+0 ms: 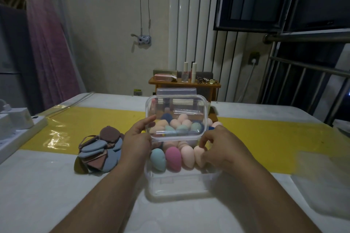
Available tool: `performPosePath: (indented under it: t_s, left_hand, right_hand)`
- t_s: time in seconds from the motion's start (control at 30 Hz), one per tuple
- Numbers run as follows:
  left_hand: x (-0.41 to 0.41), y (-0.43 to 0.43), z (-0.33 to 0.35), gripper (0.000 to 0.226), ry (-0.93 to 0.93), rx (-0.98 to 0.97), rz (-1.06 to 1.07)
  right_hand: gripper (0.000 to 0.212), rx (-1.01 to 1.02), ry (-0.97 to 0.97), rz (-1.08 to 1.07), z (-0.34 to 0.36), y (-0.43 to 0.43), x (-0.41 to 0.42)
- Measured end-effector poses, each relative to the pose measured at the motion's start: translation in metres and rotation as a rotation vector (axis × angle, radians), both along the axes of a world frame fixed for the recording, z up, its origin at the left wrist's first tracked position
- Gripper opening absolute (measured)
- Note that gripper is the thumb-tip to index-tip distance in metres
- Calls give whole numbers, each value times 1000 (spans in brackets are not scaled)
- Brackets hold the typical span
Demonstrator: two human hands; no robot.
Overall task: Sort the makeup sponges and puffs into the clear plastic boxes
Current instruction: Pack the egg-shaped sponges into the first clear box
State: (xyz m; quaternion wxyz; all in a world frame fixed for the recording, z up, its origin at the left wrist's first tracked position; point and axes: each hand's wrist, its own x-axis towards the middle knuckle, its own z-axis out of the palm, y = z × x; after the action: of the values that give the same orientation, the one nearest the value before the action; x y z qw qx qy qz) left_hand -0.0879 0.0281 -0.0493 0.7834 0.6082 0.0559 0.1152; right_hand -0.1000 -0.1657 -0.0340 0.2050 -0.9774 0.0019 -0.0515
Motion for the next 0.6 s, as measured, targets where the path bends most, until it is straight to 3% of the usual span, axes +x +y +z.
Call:
performPosePath:
  t_s: [0.23, 0.37, 0.6]
  left_hand:
    - [0, 2, 0, 58, -2, 13, -9]
    - [-2, 1, 2, 55, -3, -7, -6]
    - [1, 3, -1, 56, -9, -6, -6]
  right_hand:
    - [18, 214, -75, 38, -3, -6, 4]
    - [30, 325, -201, -21, -10, -13, 13]
    - [23, 317, -191, -120, -24, -30, 27]
